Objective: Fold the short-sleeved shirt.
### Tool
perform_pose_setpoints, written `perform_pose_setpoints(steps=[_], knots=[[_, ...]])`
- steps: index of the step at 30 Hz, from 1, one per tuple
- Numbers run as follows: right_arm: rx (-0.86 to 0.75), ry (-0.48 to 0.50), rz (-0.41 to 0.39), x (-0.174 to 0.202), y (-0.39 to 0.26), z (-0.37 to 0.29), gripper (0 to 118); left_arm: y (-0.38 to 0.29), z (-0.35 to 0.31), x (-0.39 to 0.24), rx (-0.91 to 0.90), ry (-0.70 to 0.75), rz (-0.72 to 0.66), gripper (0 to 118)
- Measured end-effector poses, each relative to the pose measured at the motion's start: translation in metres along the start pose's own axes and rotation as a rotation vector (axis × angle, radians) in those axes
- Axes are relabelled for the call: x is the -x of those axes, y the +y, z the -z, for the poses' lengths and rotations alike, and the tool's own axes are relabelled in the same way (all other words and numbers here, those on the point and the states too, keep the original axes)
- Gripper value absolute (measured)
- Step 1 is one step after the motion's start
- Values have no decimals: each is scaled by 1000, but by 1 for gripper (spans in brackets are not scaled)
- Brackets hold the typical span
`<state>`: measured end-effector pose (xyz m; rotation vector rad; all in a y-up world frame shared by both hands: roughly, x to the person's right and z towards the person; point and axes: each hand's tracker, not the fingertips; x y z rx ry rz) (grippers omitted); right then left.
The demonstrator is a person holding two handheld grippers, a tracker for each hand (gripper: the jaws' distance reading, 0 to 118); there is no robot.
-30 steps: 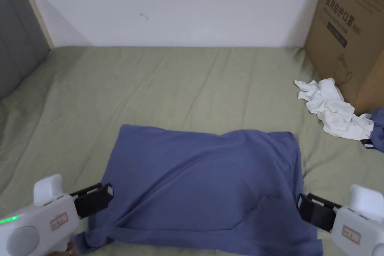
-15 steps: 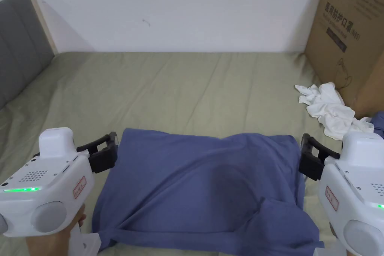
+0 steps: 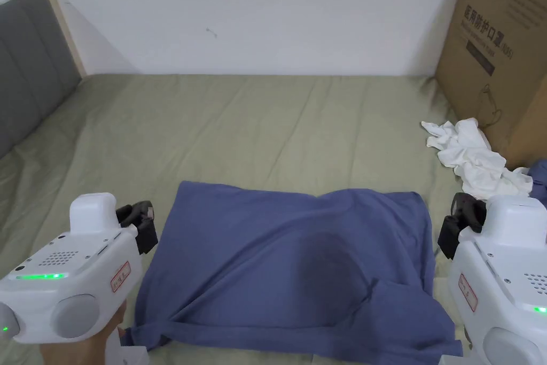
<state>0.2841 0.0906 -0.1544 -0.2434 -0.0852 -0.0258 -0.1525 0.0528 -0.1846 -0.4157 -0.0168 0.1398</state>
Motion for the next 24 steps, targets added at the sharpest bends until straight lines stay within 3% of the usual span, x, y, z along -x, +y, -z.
perform_pose_setpoints(steps=[9, 10, 11, 12, 13, 14, 18, 20, 24], knots=[[71, 4, 28, -7, -19, -2, 2, -63, 25, 54, 336, 18, -180, 4], [79, 6, 28, -7, -21, -3, 2, -70, 27, 59, 366, 24, -196, 9], [88, 6, 27, -6, -23, -2, 2, -78, 30, 65, 382, 41, -209, 25], [95, 7, 26, -6, -25, -2, 2, -85, 32, 70, 417, 53, -216, 47], [102, 8, 26, -7, -26, -1, 2, -90, 34, 72, 439, 56, -222, 76], [109, 10, 26, -7, -28, -1, 2, -96, 36, 74, 462, 76, -223, 85], [133, 17, 25, -6, -33, 1, 2, -114, 40, 79, 491, 120, -205, 89], [141, 20, 27, -6, -35, 1, 2, -120, 44, 81, 519, 134, -188, 101], [158, 18, 31, -7, -40, 2, 2, -133, 53, 84, 554, 141, -178, 101]])
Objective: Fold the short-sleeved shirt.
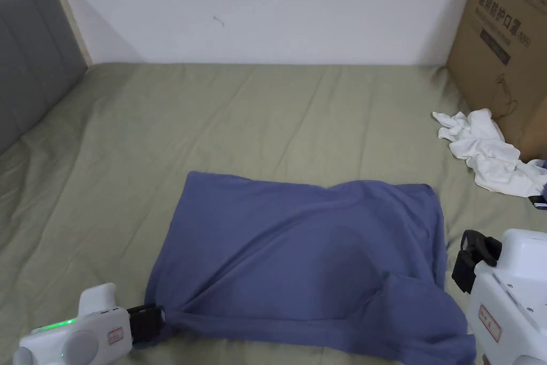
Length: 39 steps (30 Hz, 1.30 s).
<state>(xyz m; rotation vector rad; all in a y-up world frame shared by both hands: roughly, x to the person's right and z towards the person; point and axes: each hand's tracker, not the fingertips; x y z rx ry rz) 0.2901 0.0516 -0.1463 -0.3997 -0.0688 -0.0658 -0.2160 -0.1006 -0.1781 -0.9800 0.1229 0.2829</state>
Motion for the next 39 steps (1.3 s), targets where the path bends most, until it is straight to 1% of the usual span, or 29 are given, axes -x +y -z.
perform_pose_setpoints(steps=[4, 5, 6, 7, 9, 10, 11, 12, 13, 15, 17, 18, 19, 20, 21, 24, 27, 28, 29, 30, 31, 32, 33, 34, 35, 37, 39], knots=[[23, -9, 9, -6, -5, 2, 2, -6, 16, -5, 73, 26, 48, 100], [30, -12, 11, -7, -7, 3, 2, -8, 18, -9, 85, 23, 58, 95], [40, -16, 10, -9, -8, 4, 2, -10, 18, -11, 85, 20, 65, 81], [47, -19, 8, -11, -10, 4, 2, -11, 17, -13, 84, 23, 78, 61], [66, -25, 9, -14, -14, 7, 2, -12, 15, -17, 63, 69, 129, 32], [77, -26, 12, -17, -17, 9, 2, -11, 13, -16, 73, 26, 125, 14], [96, -28, 17, -19, -20, 11, 2, -9, 11, -17, 81, -35, 87, 14], [121, -34, 19, -22, -24, 15, 3, -8, 9, -20, 67, 7, 96, 13], [163, -37, 16, -24, -29, 19, 5, -8, 8, -21, 45, 17, 119, 13], [278, -35, 31, -32, -43, 31, 19, -6, 1, -25, 20, 21, 140, 13], [387, -31, 61, -41, -59, 44, 47, -3, -6, -29, 2, 14, 148, 13], [423, -30, 78, -46, -70, 49, 69, -1, -9, -30, -6, 10, 151, 13], [465, -26, 93, -50, -79, 54, 95, 1, -11, -31, -11, 7, 152, 13], [507, -41, 93, -52, -89, 60, 107, 2, -14, -33, -17, 3, 152, 13], [551, -47, 85, -55, -98, 65, 109, 4, -14, -34, -22, 0, 152, 13], [626, -69, 84, -60, -121, 74, 109, 8, -17, -38, -34, -11, 143, 13], [674, -63, 85, -64, -137, 81, 108, 11, -15, -40, -37, -19, 130, 13], [679, -66, 83, -64, -140, 82, 106, 11, -14, -41, -36, -18, 130, 13], [680, -63, 84, -64, -144, 84, 98, 11, -14, -42, -35, -16, 130, 13], [686, -60, 86, -65, -145, 85, 85, 11, -14, -42, -33, -17, 130, 13], [691, -52, 97, -65, -147, 85, 60, 11, -13, -43, -31, -18, 129, 13], [682, -15, 135, -66, -148, 84, 44, 11, -14, -44, -32, -18, 130, 13], [671, 0, 154, -66, -147, 83, 34, 12, -12, -43, -32, -18, 130, 13], [655, -20, 150, -65, -146, 80, 18, 12, -12, -43, -32, -17, 130, 13], [626, -37, 130, -64, -143, 78, 10, 12, -13, -43, -33, -18, 128, 13], [602, -15, 129, -67, -136, 75, 7, 14, -15, -43, -40, -19, 123, 13], [557, -3, 153, -70, -123, 70, 6, 18, -17, -41, -53, -22, 109, 13]])
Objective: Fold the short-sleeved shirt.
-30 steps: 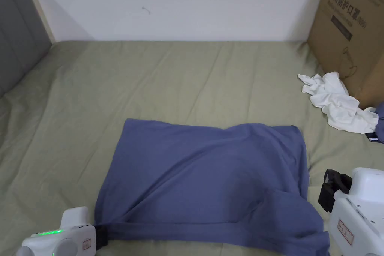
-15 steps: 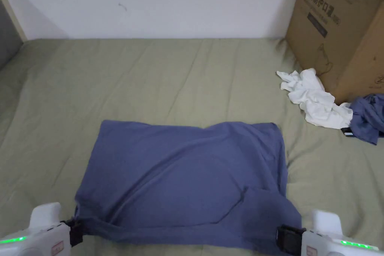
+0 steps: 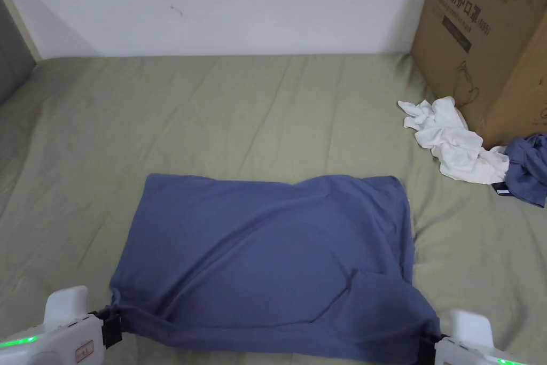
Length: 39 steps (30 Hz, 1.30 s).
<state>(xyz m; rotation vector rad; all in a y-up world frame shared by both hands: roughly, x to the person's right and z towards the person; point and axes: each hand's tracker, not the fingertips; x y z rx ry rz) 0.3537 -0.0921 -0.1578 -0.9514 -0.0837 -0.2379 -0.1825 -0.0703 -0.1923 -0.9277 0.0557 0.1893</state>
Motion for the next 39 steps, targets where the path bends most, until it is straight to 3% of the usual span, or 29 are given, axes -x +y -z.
perform_pose_setpoints(steps=[8, 16, 21, 27, 33, 35, 36, 37, 38, 39], knots=[[-184, 44, -7, 15, 62, -22, 6, 37, 1, 9, -73, -38, -104, 13], [-244, 28, -36, 35, 129, 6, 6, 99, 34, -2, -101, -23, -78, 13], [-184, -6, -54, 42, 150, 53, 6, 124, 88, -11, -8, 28, -6, 13], [-58, -62, 28, 32, 154, 112, 6, 132, 142, -20, 104, 86, 67, 13], [19, -74, 45, 27, 149, 137, 6, 128, 158, -19, 146, 68, 31, 15], [15, -82, 34, 29, 147, 134, 11, 127, 154, -16, 130, 63, 26, 31], [10, -84, 28, 31, 147, 129, 16, 129, 152, -15, 133, 61, 21, 46], [1, -85, 23, 32, 147, 125, 26, 130, 148, -15, 141, 56, 11, 71], [-14, -79, 13, 34, 148, 119, 42, 130, 141, -15, 145, 50, -3, 80], [-32, -66, 3, 35, 150, 110, 67, 130, 133, -16, 132, 41, -13, 80]])
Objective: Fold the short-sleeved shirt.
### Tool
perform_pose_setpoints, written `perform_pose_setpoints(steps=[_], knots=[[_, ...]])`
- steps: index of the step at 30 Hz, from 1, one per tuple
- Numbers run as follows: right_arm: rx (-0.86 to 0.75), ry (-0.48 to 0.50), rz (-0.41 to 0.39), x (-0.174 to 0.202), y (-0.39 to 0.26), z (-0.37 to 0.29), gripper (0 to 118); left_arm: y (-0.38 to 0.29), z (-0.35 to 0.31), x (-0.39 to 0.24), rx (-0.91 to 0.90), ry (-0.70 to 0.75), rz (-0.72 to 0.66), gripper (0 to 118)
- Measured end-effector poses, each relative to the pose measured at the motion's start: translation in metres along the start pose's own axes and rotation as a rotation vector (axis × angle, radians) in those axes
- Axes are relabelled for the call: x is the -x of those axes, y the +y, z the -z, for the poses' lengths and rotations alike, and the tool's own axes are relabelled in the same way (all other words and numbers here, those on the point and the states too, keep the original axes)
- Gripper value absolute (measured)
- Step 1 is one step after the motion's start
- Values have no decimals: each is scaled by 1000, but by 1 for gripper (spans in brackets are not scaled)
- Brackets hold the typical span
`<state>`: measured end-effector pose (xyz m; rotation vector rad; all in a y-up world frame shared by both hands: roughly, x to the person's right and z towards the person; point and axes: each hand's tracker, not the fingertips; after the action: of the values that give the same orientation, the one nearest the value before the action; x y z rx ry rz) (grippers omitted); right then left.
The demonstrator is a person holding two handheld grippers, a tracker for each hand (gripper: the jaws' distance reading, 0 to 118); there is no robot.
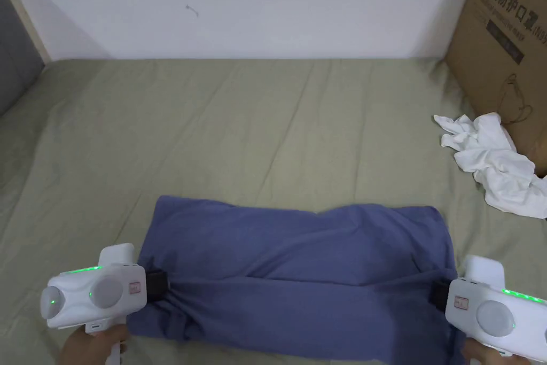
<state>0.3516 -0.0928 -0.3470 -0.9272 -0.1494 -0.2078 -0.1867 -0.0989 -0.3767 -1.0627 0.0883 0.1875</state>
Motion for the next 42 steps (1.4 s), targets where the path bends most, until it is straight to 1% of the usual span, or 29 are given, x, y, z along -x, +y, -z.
perform_pose_setpoints(steps=[1, 2, 4, 6, 8, 9, 10, 11, 14, 18, 21, 22, 23, 24, 25, 26, 27, 28, 29, 30, 31, 33, 37, 42], knots=[[-15, 8, -3, 1, 2, -8, 97, -1, -8, 0, -38, -20, -13, 80], [-32, 14, -7, 2, 4, -17, 106, -2, -18, -1, -69, -39, -22, 83], [-109, 55, -18, 5, 8, -44, 107, -2, -40, -2, -116, -62, -28, 96], [-185, 65, -33, 7, 14, -75, 107, -3, -67, -5, -184, -90, -21, 97], [-251, 70, -61, 9, 17, -104, 107, -4, -94, -8, -256, -101, -20, 103], [-292, 72, -75, 10, 18, -121, 107, -6, -108, -9, -303, -109, -18, 107], [-326, 71, -84, 11, 19, -134, 108, -7, -120, -10, -340, -123, -12, 114], [-366, 74, -95, 11, 19, -150, 109, -8, -131, -11, -375, -134, 1, 118], [-471, 79, -123, 15, 14, -193, 111, -17, -164, -17, -461, -134, 25, 118], [-560, 72, -164, 25, -1, -238, 111, -33, -191, -24, -482, -155, 51, 118], [-634, 38, -184, 33, -18, -259, 110, -52, -205, -33, -558, -113, 94, 118], [-651, 31, -194, 35, -23, -263, 107, -58, -209, -36, -592, -101, 108, 110], [-659, 17, -210, 38, -28, -267, 100, -65, -212, -38, -627, -91, 130, 98], [-672, 5, -218, 37, -32, -267, 86, -72, -216, -40, -660, -76, 142, 82], [-687, -4, -221, 38, -36, -268, 60, -77, -218, -42, -679, -61, 149, 59], [-696, -5, -217, 39, -40, -270, 38, -81, -220, -44, -690, -58, 151, 39], [-697, 0, -216, 39, -44, -270, 20, -85, -220, -44, -690, -71, 153, 20], [-699, 14, -210, 38, -45, -269, 10, -87, -220, -44, -688, -83, 160, 11], [-711, 10, -194, 39, -48, -268, 5, -90, -220, -44, -678, -89, 167, 9], [-711, 31, -195, 38, -50, -268, 2, -95, -220, -45, -684, -87, 172, 5], [-702, 44, -198, 39, -51, -268, 2, -97, -220, -46, -691, -83, 180, 4], [-701, 40, -195, 39, -53, -265, 2, -100, -219, -46, -688, -70, 185, 4], [-681, 54, -203, 40, -53, -262, 2, -98, -213, -40, -652, -88, 169, 4], [-657, 68, -183, 39, -49, -253, 2, -81, -189, -27, -510, -85, 101, 4]])
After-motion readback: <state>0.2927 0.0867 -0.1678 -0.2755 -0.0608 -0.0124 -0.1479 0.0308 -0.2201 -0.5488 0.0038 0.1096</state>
